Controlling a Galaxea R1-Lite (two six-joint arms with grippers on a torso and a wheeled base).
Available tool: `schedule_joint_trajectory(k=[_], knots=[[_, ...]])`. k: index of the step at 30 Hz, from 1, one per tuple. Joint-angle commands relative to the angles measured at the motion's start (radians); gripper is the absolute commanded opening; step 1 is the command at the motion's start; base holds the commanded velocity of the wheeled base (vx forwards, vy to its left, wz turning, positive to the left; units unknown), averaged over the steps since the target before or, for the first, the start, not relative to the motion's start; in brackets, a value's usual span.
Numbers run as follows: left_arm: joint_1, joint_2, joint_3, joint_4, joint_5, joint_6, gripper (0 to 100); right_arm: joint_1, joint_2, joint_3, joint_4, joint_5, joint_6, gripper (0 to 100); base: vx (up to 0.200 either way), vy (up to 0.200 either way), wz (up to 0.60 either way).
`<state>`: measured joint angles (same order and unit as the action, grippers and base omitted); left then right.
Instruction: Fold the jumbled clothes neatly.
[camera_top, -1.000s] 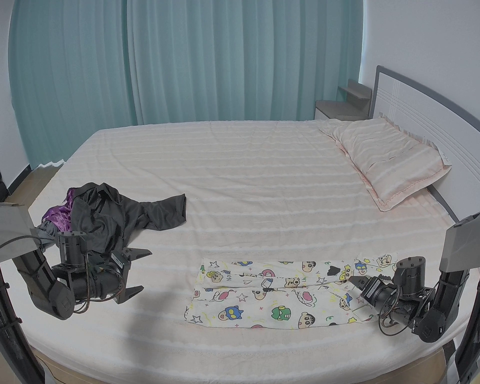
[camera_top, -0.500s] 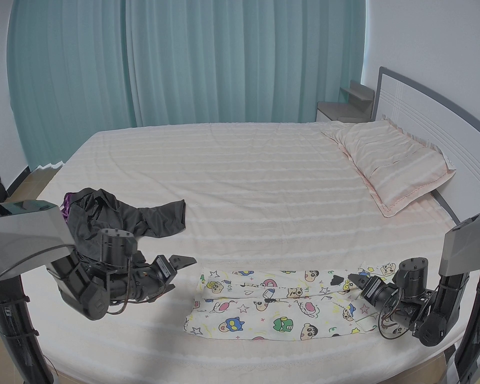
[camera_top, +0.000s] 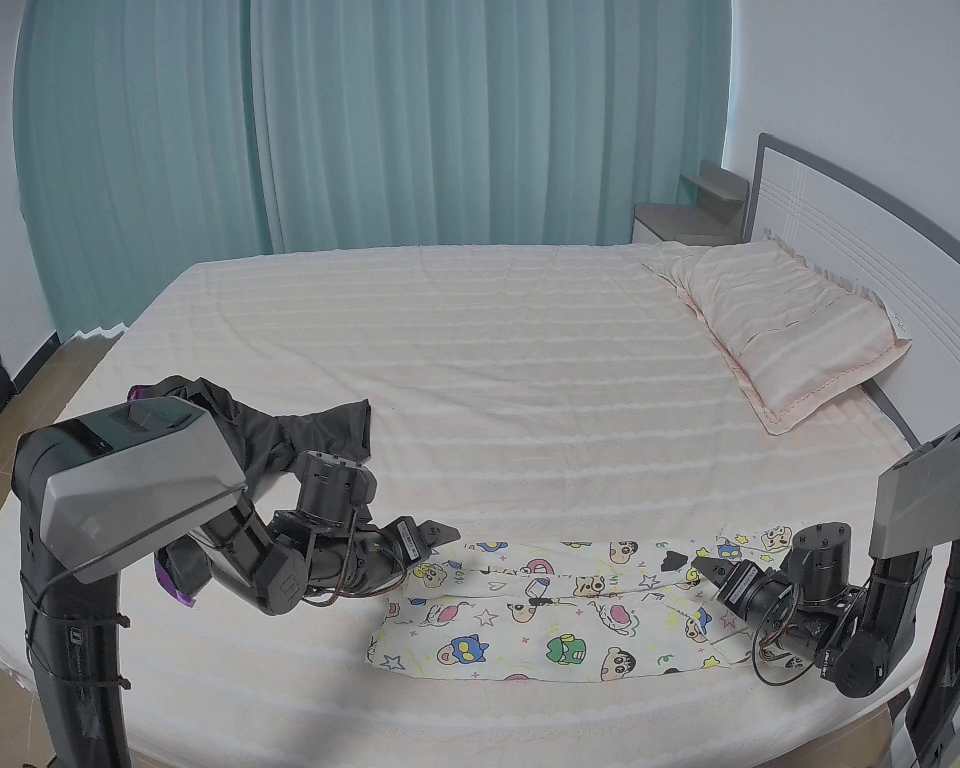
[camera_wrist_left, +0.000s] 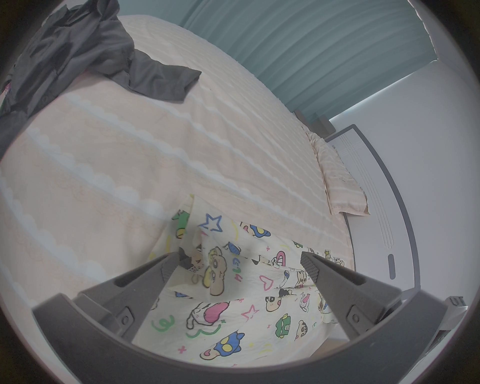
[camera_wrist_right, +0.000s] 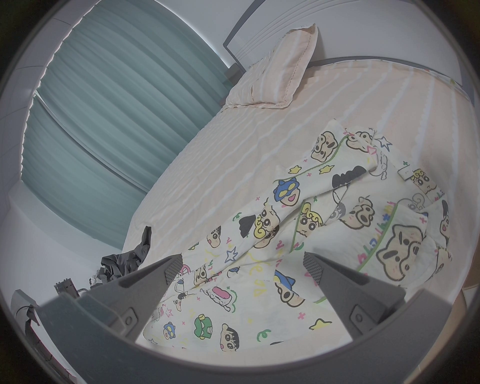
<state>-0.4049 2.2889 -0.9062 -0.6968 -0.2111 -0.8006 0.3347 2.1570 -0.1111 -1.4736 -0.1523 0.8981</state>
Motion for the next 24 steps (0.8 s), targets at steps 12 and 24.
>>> schedule_joint_trajectory(k=[12,24], knots=[[-0.009,0.052,-0.028,0.023,0.002,0.061,0,-0.002,0.010,-0.001,-0.001,-0.001,0.001,100,0.000,0.000,0.00],[-0.015,-0.031,0.039,0.039,0.035,0.064,0,-0.005,0.009,-0.001,-0.001,-0.001,0.001,100,0.000,0.000,0.00]])
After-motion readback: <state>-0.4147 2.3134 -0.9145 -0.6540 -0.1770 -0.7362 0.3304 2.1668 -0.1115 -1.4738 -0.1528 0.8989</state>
